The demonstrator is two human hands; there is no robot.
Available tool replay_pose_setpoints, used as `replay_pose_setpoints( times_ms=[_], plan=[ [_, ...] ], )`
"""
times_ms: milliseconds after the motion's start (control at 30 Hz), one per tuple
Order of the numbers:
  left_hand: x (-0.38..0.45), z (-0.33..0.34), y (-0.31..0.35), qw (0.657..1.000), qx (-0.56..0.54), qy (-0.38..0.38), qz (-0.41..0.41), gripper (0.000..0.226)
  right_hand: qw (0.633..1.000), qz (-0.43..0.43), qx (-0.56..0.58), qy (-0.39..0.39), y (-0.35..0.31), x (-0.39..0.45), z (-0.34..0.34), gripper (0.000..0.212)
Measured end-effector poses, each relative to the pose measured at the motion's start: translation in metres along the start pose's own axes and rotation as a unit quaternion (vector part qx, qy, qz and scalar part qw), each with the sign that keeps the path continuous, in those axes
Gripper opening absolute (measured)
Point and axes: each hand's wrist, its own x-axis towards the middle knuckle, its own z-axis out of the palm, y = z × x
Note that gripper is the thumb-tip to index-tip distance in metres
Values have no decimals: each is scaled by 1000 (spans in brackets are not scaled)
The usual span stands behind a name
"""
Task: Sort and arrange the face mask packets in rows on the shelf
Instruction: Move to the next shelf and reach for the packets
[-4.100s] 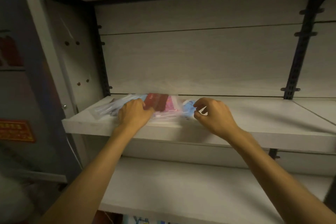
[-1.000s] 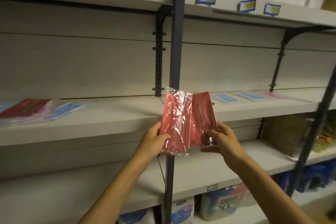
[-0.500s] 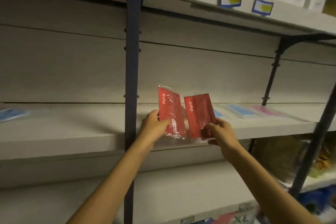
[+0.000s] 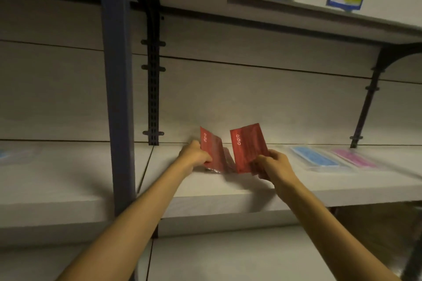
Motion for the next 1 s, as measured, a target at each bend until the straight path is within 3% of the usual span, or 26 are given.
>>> replay_pose_setpoints(
  times_ms=[133, 300, 400, 533, 767, 900, 1000],
  plan=[
    [7, 10, -2, 989, 143, 38, 28, 51, 1000, 1, -13, -5, 0, 24, 6, 15],
    [-2, 16, -8, 937, 325, 81, 103, 39, 999, 17, -29, -36, 10, 46, 26, 19],
    [0, 16, -13, 934, 323, 104, 110, 50, 998, 19, -59, -32, 19, 57, 37, 18],
    [-2, 12, -18, 932, 321, 114, 127, 45, 988, -9, -148, -45, 20, 67, 50, 31],
    [-2, 14, -19, 920, 357, 88, 133, 50, 922, -121, -362, -59, 30, 67, 67, 50],
    [-3, 14, -18, 915, 372, 87, 128, 46, 910, -144, -381, -72, 38, 72, 69, 21],
    [-3, 14, -17, 912, 383, 82, 124, 44, 913, -135, -380, -69, 40, 73, 70, 23]
  ],
)
